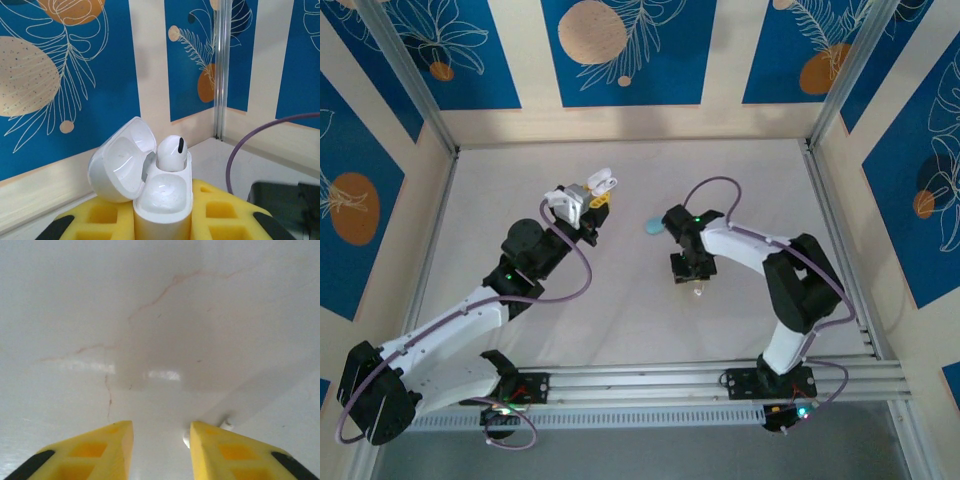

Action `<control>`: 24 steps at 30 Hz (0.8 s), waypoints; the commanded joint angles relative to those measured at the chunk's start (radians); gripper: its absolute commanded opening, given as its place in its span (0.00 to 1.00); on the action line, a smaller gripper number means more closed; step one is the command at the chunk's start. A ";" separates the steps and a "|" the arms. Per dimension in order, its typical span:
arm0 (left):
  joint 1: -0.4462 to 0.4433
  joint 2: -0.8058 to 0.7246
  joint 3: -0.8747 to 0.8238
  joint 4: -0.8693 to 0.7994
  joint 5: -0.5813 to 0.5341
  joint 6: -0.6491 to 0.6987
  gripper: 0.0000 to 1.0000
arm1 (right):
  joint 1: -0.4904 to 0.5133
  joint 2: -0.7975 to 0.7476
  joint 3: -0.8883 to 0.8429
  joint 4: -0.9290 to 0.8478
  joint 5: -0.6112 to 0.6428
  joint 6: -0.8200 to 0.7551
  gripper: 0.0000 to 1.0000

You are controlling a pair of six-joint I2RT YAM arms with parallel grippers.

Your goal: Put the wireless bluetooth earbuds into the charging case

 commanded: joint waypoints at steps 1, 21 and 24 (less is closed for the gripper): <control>-0.008 0.004 0.005 0.008 0.007 0.001 0.22 | -0.082 -0.028 -0.029 0.067 -0.181 -0.069 0.40; -0.009 0.037 0.022 0.013 0.040 -0.016 0.23 | -0.187 0.008 -0.121 0.030 -0.284 -0.097 0.43; -0.009 0.038 0.022 0.012 0.040 -0.016 0.23 | -0.190 -0.025 -0.145 0.016 -0.278 -0.093 0.43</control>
